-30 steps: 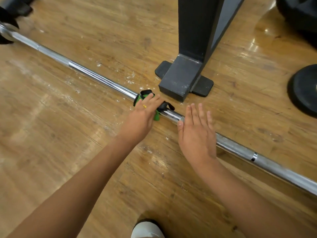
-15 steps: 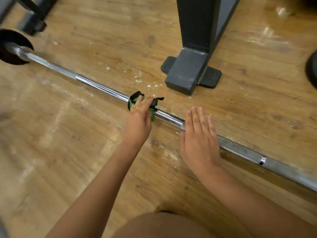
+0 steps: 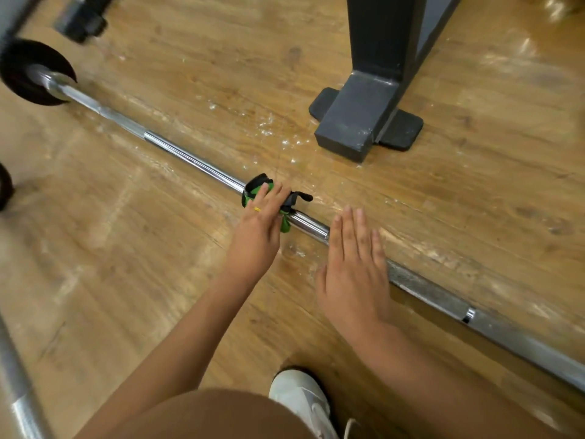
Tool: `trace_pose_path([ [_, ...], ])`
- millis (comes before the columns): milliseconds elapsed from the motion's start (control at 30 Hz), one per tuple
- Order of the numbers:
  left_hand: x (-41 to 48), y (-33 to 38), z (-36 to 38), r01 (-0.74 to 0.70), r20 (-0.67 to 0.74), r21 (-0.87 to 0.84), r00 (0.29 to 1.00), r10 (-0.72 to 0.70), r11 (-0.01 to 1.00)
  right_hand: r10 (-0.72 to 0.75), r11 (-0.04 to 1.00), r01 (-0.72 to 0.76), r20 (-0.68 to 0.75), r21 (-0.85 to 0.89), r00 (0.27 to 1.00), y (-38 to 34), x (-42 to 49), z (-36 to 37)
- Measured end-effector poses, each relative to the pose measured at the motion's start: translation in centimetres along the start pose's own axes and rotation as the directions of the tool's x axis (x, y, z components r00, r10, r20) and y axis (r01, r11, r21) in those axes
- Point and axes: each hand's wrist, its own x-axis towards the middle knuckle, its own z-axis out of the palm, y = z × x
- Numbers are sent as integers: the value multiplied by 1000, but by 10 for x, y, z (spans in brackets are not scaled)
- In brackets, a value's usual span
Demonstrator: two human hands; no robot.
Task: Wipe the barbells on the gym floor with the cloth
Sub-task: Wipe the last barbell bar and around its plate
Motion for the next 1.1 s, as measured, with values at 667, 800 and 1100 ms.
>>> trace_pose_path([
  [667,3,-5,-2,-195,93,107,978,186,975,38,993,-35,-32,113,999,-8,-2,5],
  [800,16,-4,-5,-12,-40,70,999,15,997,25,996,-21,-39,91,999,0,4,5],
  [1100,36,17,-10,-123,177,200,980,88,972,12,996,-19,83,86,996,11,20,-18],
])
